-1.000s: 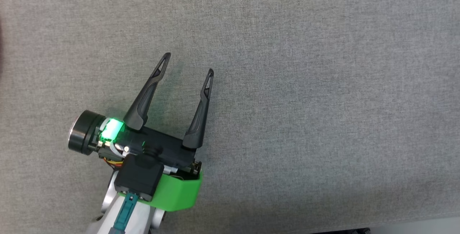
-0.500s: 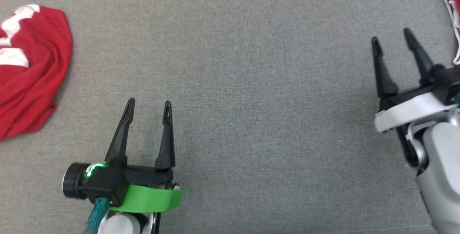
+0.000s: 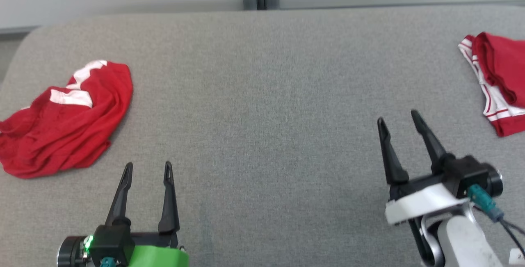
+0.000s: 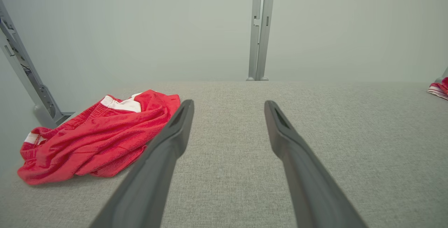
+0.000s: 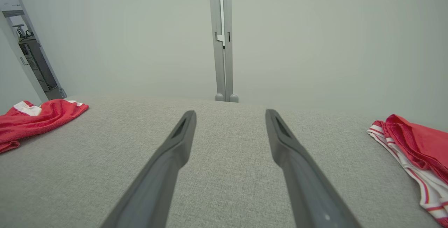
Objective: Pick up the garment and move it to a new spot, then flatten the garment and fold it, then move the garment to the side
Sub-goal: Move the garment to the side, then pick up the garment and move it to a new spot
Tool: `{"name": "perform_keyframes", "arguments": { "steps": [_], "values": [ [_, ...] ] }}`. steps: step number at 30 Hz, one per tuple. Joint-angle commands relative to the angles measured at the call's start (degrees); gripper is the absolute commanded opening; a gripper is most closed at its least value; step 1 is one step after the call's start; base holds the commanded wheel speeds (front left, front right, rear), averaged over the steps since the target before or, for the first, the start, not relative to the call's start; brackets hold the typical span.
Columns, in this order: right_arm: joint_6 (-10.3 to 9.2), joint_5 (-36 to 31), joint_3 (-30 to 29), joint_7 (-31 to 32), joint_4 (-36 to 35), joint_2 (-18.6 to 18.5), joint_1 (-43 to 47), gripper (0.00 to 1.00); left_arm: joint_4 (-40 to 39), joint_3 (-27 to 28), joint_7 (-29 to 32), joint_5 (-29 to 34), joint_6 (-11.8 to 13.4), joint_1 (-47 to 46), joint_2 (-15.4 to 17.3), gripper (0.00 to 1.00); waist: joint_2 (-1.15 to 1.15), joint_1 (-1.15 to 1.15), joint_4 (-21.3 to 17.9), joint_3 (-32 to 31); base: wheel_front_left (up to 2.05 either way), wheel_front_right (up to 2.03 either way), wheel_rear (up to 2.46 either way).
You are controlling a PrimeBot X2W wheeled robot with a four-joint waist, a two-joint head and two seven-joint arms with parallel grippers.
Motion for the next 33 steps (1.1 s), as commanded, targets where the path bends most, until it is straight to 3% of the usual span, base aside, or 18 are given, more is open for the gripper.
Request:
{"name": "perform_keyframes", "arguments": {
  "steps": [1, 15, 33],
  "values": [
    [-0.09, -0.3, 0.1, -0.1, -0.1, 0.4, 2.2, 1.00, 0.0, 0.4, 0.0, 0.4, 0.2, 1.5, 0.0, 1.00, 0.00, 0.00, 0.1, -5.2, 0.00, 0.00, 0.00],
    [-0.08, -0.8, 2.7, -0.1, 1.4, 1.8, 9.7, 1.00, 0.0, 2.4, 0.0, 0.4, -0.2, 7.3, 0.0, 1.00, 0.00, 0.00, -2.4, -10.3, 0.00, 0.00, 0.00],
    [-0.08, -1.4, 2.9, -0.1, 2.2, 2.0, 10.9, 1.00, 1.3, 2.7, 0.0, 0.9, -0.4, 7.7, 0.0, 1.00, 0.00, 0.00, -1.2, -11.2, 0.00, 0.00, 0.00]
  ]
}}
